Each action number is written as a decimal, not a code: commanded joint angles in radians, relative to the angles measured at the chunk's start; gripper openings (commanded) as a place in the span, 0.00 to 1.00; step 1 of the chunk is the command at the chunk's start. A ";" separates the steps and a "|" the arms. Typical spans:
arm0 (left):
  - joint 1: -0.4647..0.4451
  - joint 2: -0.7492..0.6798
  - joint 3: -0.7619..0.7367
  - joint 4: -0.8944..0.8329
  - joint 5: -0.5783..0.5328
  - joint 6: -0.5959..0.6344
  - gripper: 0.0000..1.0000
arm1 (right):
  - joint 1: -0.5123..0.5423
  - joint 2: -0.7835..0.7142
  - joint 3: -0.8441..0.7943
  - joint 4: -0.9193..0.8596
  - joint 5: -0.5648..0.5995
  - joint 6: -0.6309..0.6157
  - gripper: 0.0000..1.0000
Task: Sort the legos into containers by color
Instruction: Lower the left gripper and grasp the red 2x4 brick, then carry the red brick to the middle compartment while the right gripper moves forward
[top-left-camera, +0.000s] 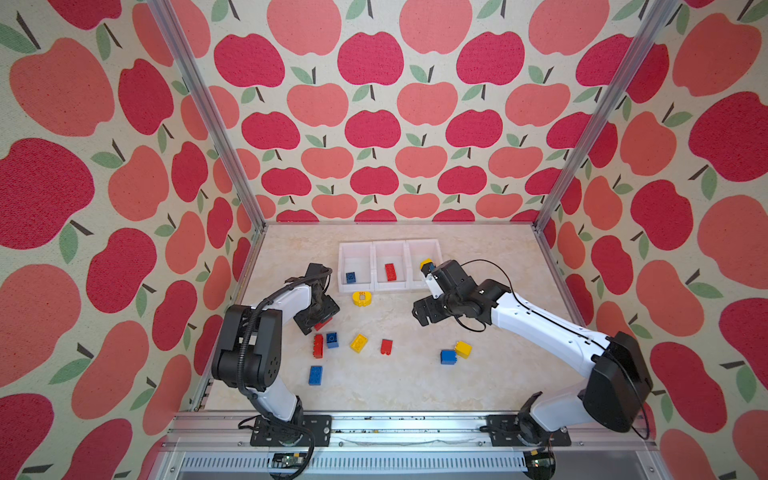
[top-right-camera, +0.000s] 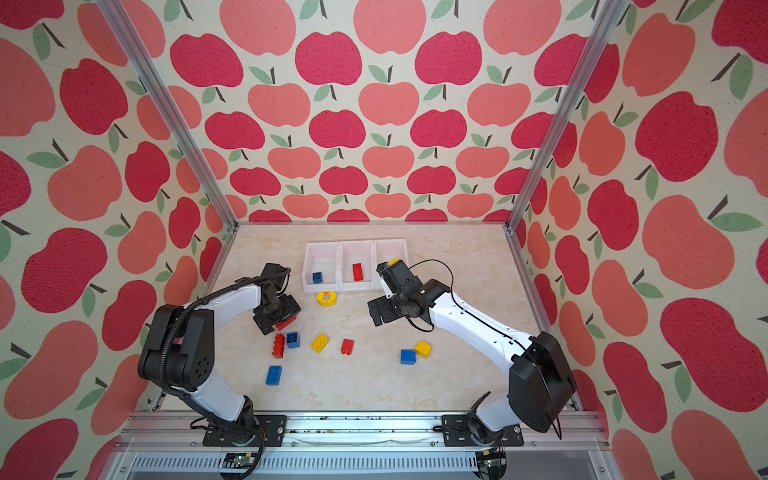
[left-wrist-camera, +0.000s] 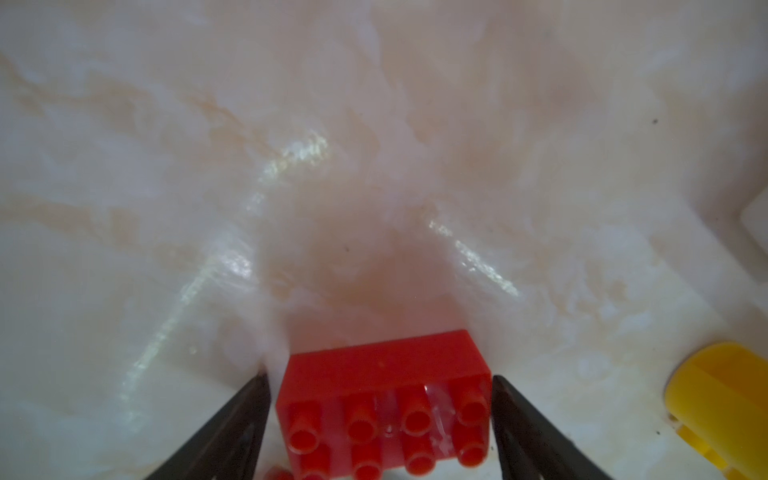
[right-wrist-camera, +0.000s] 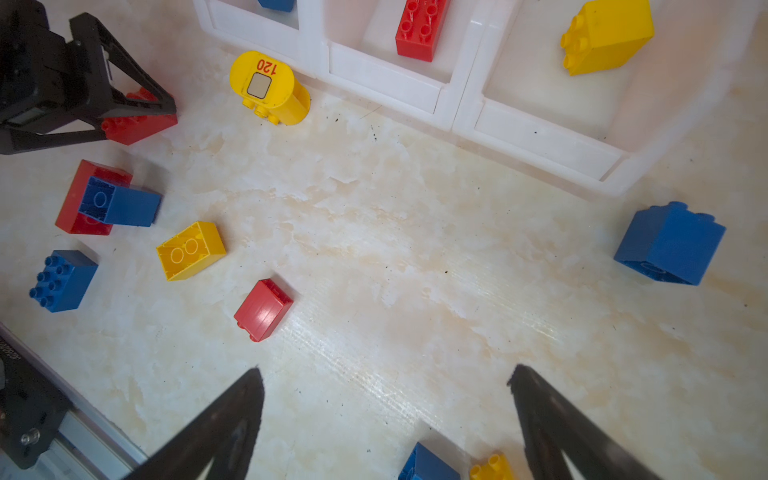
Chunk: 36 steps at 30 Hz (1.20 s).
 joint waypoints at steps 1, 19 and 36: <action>-0.003 0.028 0.024 0.007 -0.022 -0.017 0.79 | -0.008 -0.035 -0.019 -0.017 -0.005 0.018 0.95; -0.036 -0.042 0.022 -0.004 -0.045 -0.016 0.56 | -0.019 -0.094 -0.097 -0.006 0.005 0.059 0.95; -0.210 -0.223 0.118 -0.045 -0.151 0.014 0.54 | -0.052 -0.265 -0.303 0.006 0.026 0.166 0.96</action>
